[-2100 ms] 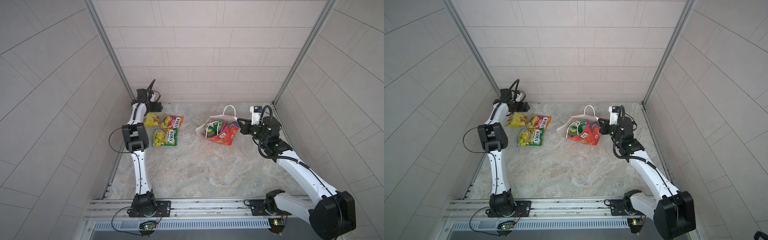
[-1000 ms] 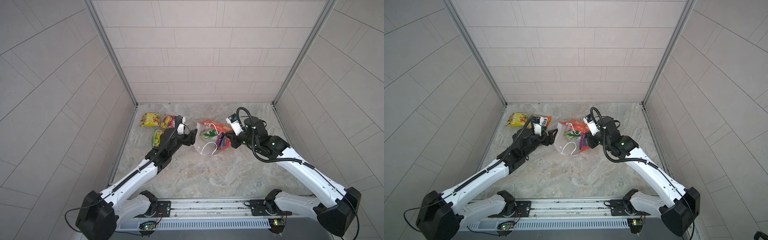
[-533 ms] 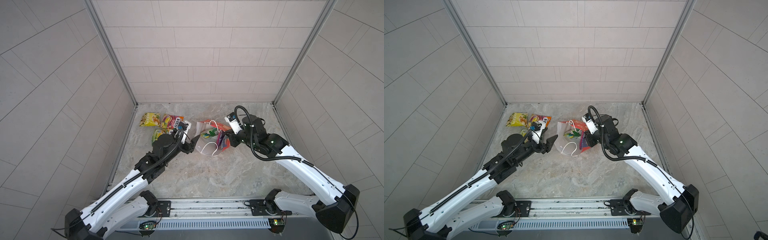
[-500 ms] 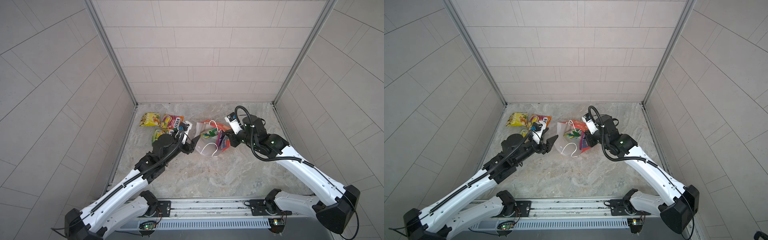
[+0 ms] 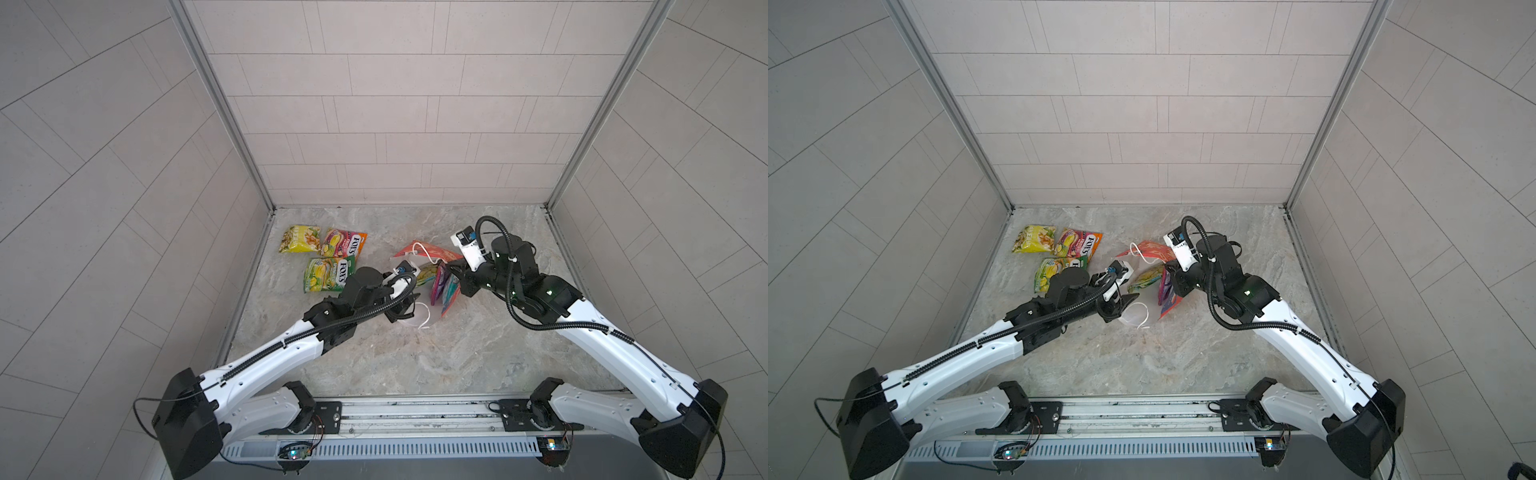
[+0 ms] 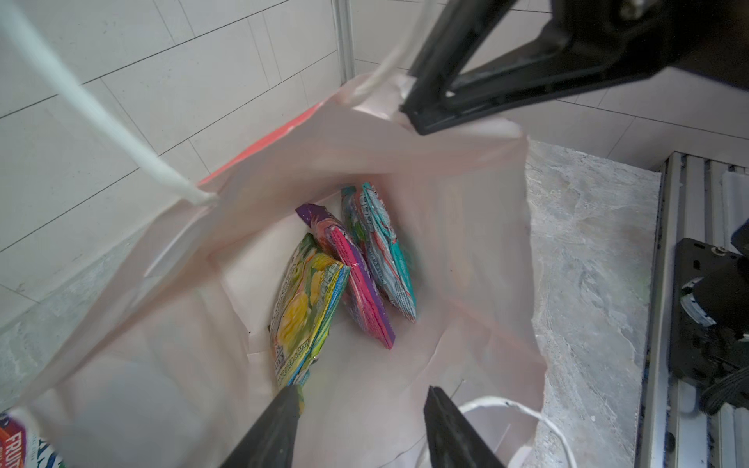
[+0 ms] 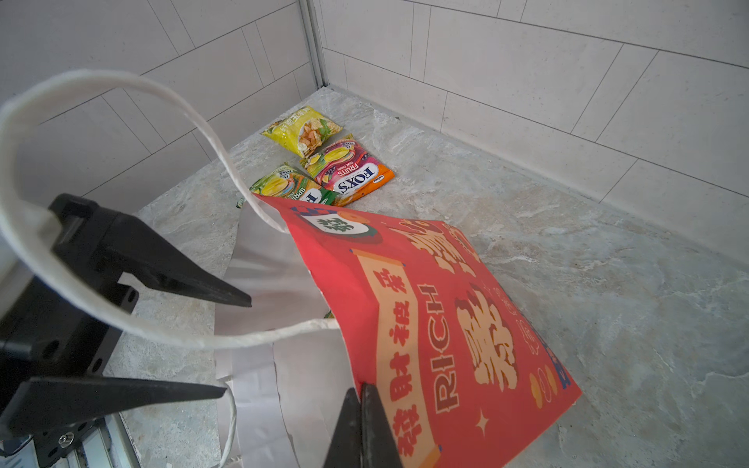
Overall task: Take the snacks out of the paper bag
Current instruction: Pick up the snack from the paper bag.
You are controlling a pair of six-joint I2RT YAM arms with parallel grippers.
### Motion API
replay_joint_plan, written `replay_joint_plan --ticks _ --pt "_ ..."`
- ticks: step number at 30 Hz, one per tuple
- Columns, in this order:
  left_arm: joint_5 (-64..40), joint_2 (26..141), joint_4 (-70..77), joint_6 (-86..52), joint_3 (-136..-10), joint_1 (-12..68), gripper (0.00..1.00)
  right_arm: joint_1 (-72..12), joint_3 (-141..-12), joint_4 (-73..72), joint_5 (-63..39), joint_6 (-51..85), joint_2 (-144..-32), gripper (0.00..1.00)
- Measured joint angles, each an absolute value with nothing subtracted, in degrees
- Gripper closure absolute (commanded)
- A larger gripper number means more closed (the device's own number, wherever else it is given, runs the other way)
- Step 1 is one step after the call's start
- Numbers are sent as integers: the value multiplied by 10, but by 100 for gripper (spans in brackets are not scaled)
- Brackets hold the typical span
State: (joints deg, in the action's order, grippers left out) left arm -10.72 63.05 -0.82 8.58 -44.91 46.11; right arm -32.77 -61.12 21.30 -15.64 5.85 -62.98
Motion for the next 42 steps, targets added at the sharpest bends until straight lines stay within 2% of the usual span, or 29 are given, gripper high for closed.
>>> replay_joint_plan --ticks 8,21,34,38,42 --pt "-99 644 4 138 -451 470 44 -322 -607 198 -162 73 -630 100" --pt "-83 753 15 201 -485 470 45 -317 -594 173 -178 85 -630 100" --pt "-36 853 46 233 -525 470 39 -311 -583 154 -194 95 -629 100" --pt "-14 877 64 240 -525 470 42 -308 -577 147 -199 97 -625 100" --pt "4 900 89 241 -525 469 50 -305 -577 144 -203 99 -625 100"
